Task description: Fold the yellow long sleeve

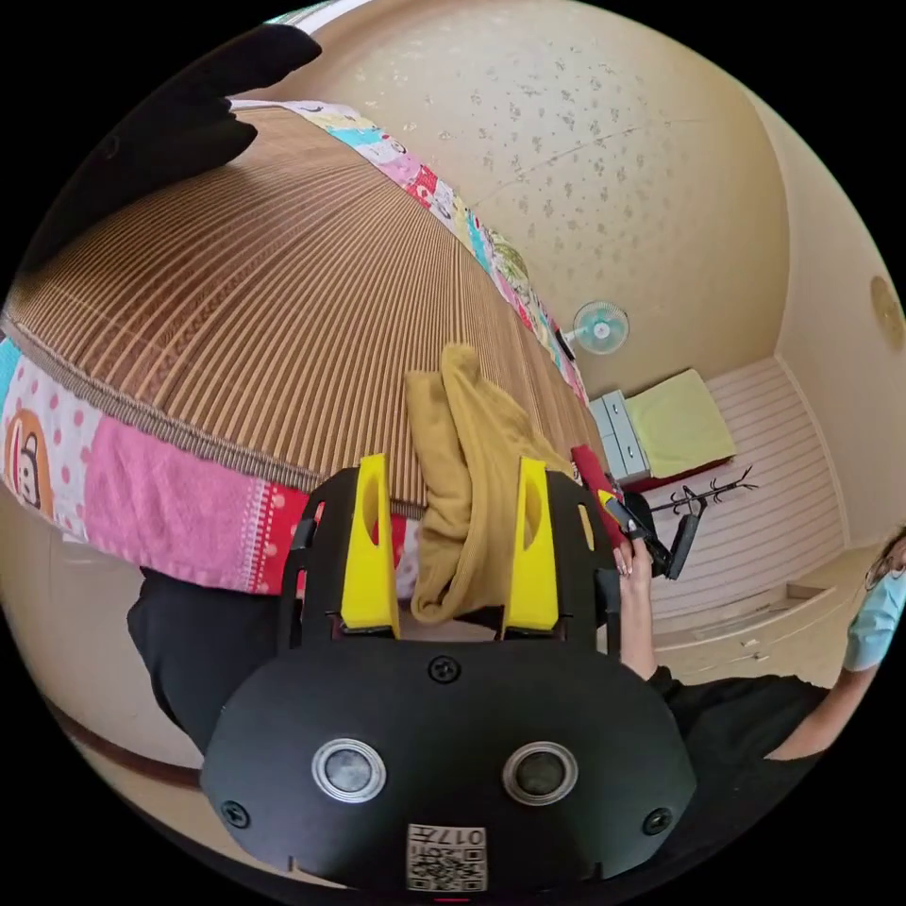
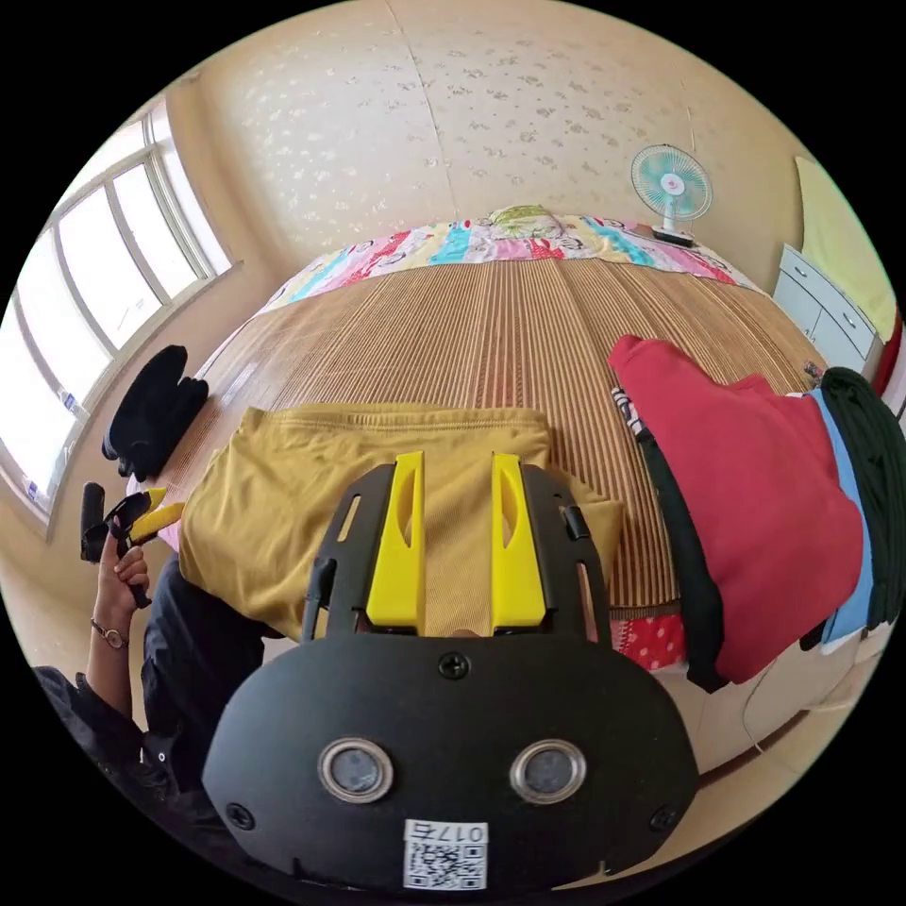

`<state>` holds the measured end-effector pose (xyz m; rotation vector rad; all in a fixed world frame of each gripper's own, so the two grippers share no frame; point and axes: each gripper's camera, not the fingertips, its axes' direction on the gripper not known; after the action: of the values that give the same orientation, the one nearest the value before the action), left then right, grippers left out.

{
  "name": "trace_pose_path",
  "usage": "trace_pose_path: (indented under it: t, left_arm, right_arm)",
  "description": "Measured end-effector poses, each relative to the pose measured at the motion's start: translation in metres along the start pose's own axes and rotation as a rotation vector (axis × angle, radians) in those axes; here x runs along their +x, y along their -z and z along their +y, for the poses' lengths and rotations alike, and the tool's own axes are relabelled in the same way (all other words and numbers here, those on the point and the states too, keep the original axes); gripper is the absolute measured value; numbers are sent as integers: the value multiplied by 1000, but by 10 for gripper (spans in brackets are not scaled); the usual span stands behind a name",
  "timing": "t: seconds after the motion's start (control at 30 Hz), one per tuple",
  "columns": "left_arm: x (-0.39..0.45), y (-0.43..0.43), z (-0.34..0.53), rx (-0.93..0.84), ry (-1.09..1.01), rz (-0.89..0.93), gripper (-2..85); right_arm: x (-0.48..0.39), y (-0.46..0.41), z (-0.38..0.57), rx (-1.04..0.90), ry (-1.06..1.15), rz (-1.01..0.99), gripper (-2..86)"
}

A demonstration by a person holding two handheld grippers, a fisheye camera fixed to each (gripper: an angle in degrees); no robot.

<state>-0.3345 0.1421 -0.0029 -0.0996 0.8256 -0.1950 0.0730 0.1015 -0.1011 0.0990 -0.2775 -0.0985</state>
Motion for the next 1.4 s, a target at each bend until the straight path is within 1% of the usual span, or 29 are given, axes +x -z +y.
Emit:
trace_pose_path:
  t: [0.07, 0.17, 0.23, 0.27, 0.37, 0.4, 0.5, 0.57, 0.63, 0.7, 0.77, 0.8, 0.87, 0.93, 1.03, 1.1, 1.17, 1.2, 1.27, 1.33, 1.37, 1.4]
  left_arm:
    - [10, -11, 17, -28, -26, -40, 188]
    - [26, -21, 30, -45, -46, -91, 182]
    - [39, -37, 35, -116, -43, -131, 170]
    - [42, -40, 36, -125, -49, -138, 169]
    - [48, -49, 47, -87, -33, -177, 152]
    - [44, -48, 51, -66, 2, -148, 136]
    - [36, -52, 62, -63, 44, 40, 77]
    - [41, -47, 69, -34, 46, 50, 66]
    - [64, -31, 76, 27, -4, 9, 63]
    - [86, -20, 79, 72, -49, -15, 63]
    - [109, -14, 80, 100, -100, -41, 63]
    - [126, -14, 81, 115, -142, -68, 63]
    - [147, -19, 82, 139, -201, -124, 63]
    - [169, -29, 83, 147, -232, -150, 63]
    - [185, -43, 84, 159, -236, -97, 63]
    - [191, -51, 83, 139, -221, -81, 63]
    - [195, -55, 84, 137, -199, -94, 63]
    - [197, -57, 85, 137, -196, -108, 63]
    - [200, -60, 85, 127, -199, -99, 63]
    - [202, -57, 86, 123, -229, -29, 77]
    - [202, -55, 87, 129, -234, 0, 84]
    - [200, -50, 89, 141, -247, 66, 98]
  right_arm:
    - [-7, -35, 5, -98, -21, 37, 97]
    - [-22, -47, 7, -33, -6, 94, 86]
    - [-33, -57, -3, -51, 20, 144, 80]
    - [-43, -65, -12, -68, 52, 184, 77]
    - [-61, -92, -36, -125, 140, 250, 69]
    - [-63, -96, -41, -133, 152, 256, 68]
    - [-64, -110, -63, -151, 172, 235, 65]
    - [-55, -108, -77, -176, 107, 179, 66]
    - [-55, -97, -85, -201, 57, 135, 73]
    - [-69, -73, -88, -155, 70, 16, 79]
    - [-100, -43, -93, -119, 119, -260, 95]
    - [-110, -38, -95, -126, 138, -333, 99]
    - [-154, -35, -99, -184, 234, -541, 118]
    - [-185, -42, -102, -252, 298, -588, 133]
    - [-230, -62, -108, -388, 414, -553, 164]
    - [-246, -76, -112, -466, 451, -537, 175]
    - [-263, -90, -113, -556, 527, -459, 177]
    - [-268, -93, -112, -567, 559, -410, 175]
    - [-277, -95, -103, -564, 685, -188, 144]
    - [-270, -82, -98, -505, 738, -115, 115]
    - [-256, -70, -98, -458, 733, -112, 102]
    - [-246, -62, -99, -432, 721, -126, 99]
